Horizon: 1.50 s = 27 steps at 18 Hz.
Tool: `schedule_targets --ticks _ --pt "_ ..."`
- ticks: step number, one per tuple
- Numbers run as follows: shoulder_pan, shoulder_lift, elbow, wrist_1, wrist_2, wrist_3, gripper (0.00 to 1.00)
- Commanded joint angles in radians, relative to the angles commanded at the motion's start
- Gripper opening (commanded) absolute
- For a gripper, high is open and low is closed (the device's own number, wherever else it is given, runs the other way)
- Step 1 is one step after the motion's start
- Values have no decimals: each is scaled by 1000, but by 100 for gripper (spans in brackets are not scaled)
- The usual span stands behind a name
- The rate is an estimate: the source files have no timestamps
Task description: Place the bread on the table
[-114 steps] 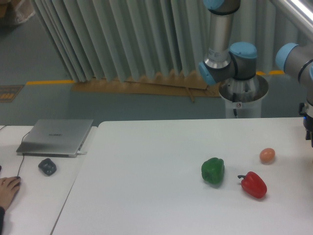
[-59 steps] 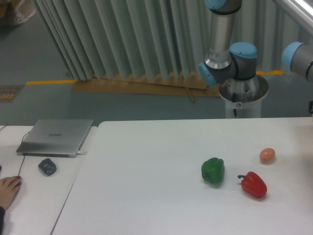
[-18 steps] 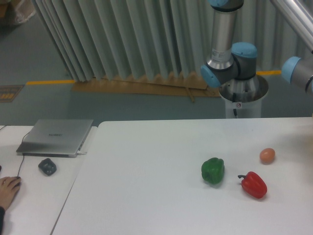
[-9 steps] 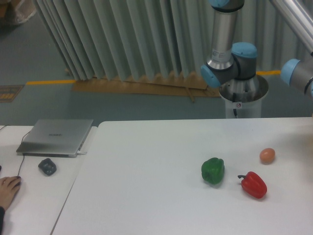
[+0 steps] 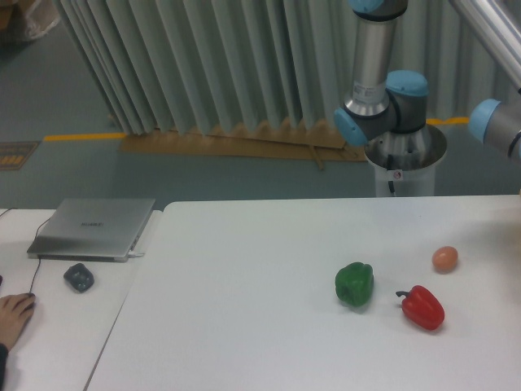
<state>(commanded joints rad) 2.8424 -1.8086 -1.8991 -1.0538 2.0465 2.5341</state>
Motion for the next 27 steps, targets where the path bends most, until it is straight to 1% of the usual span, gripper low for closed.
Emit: schedule_targets --ticks 1,3,4,5,6,7,9,12,14,15,16,17,18,21,23,25,27 --pt "14 2 5 -2 -23 8 23" --pt "63 14 20 -11 -139 15 23" --pt "95 32 35 -41 -216 12 23" --pt "119 46 63 -92 -267 12 23" --pt "132 60 92 -141 -291 6 23" --pt "140 63 109 -165 -310 -1 23" --pt "155 75 146 -213 -397 -29 23" --pt "161 90 181 -253 -501 -121 23" --pt "147 109 181 -253 -625 -246 23" --pt "123 120 181 -247 -658 -318 23" --pt "102 120 183 -244 -663 -368 23" --pt "66 120 184 -239 -664 -444 24" --pt "36 120 189 -221 -664 -512 24" --pt "-50 109 186 -177 -657 -641 24" --pt "-92 103 178 -137 -645 -725 24" --pt "-171 66 178 -100 -563 -806 26" --pt "-225 29 178 -40 -511 -871 26"
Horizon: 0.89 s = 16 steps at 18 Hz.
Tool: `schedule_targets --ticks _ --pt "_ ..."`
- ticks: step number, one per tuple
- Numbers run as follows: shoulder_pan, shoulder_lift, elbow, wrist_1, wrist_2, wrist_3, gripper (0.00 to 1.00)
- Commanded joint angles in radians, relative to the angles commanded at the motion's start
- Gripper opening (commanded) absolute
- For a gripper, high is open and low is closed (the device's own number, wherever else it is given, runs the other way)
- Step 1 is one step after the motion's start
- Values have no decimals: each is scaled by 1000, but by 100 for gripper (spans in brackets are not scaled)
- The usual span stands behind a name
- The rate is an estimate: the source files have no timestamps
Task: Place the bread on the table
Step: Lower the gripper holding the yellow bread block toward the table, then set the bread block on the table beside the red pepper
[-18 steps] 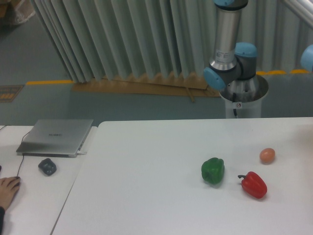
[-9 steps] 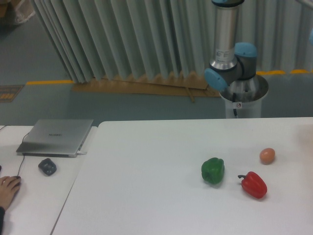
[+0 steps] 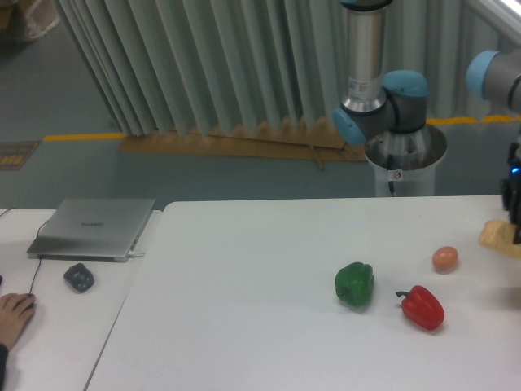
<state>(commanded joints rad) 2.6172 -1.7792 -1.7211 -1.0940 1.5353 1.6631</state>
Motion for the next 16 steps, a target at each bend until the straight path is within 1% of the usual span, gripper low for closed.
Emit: schedule_targets --ticks 2,5,6,7,8,10,11,12,13,14,15,16 --pt "-37 -48 0 46 45 -45 26" --pt "-60 -89 9 77 92 -72 27" --pt "-62 -98 11 83 97 -72 35" --pt "-62 -103 11 86 95 -71 38" --pt "-62 -103 11 86 97 -71 43" --pt "-62 -104 12 86 97 -71 57" --pt "-62 -106 15 86 97 -72 62" --pt "-62 -108 17 86 97 -72 72" --pt "-62 -108 18 85 97 -72 73" --pt "-62 -108 18 85 97 -72 79" --pt "-62 -108 20 85 97 -71 85" --pt "-60 -103 21 83 97 -71 95"
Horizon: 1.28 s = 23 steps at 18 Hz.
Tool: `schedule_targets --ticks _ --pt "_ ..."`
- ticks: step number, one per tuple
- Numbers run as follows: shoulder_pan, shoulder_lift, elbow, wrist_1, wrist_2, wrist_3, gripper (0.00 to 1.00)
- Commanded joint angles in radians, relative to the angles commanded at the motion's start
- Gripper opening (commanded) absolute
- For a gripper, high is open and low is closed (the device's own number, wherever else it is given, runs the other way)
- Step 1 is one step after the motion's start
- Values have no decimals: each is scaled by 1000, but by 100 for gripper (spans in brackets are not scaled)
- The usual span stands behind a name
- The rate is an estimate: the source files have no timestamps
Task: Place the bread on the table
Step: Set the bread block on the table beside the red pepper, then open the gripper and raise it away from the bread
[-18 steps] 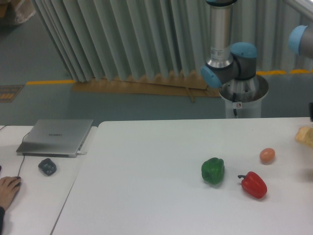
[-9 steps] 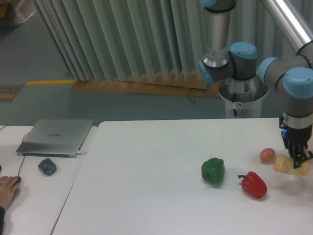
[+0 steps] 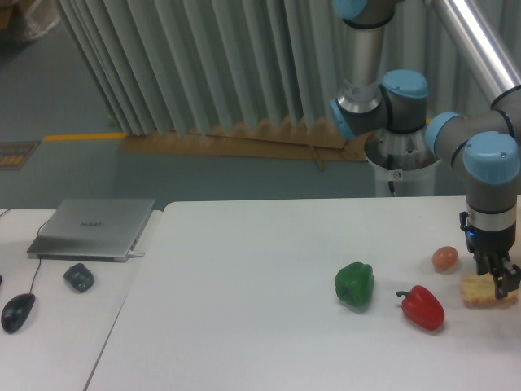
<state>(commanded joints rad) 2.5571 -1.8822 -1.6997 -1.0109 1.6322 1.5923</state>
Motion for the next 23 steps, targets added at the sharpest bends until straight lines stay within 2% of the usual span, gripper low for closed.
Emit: schedule_targets --ticks 1,8,10,11,14,17,20,23 --pt "0 3 2 -2 0 0 100" --pt "14 11 46 -15 8 21 100" --pt "41 24 52 -34 28 52 100" --pt "54 28 55 -49 29 79 100" --pt "74 20 135 -145 43 265 100" --pt "72 5 186 -234 126 340 100" --pt "75 -6 195 -259 117 341 100" --pt "66 0 183 -249 59 350 100"
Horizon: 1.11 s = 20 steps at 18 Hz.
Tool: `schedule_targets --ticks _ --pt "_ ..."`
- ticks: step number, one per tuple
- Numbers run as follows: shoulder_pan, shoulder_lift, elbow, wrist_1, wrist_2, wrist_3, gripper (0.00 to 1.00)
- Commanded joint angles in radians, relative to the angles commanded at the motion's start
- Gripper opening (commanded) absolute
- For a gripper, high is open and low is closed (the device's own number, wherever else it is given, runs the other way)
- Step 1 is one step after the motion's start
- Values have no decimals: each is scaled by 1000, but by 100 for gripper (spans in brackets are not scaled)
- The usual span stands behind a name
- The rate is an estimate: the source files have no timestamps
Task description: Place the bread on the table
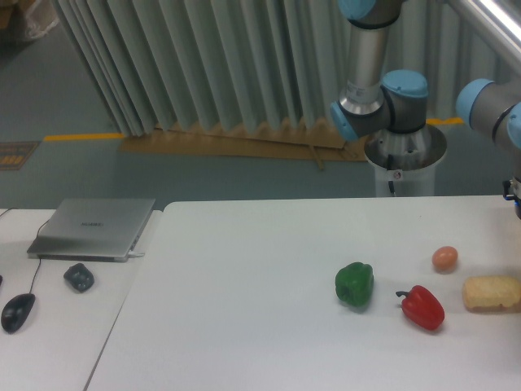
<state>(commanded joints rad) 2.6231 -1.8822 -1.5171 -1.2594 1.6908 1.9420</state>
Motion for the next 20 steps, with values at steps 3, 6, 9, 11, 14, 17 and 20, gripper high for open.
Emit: schedule_targets --ticks 3,6,9,11,14,17,20 --pt "2 0 -2 0 -100 0 100" --pt "-2 -3 -5 0 -119 -2 100" --pt "5 -2 -5 0 -119 2 100" --pt "6 -3 -5 0 -119 0 100" --pt "8 -3 -5 0 -114 0 100" --pt "9 -3 -6 0 -111 0 100" --pt "9 0 -6 0 -108 0 100"
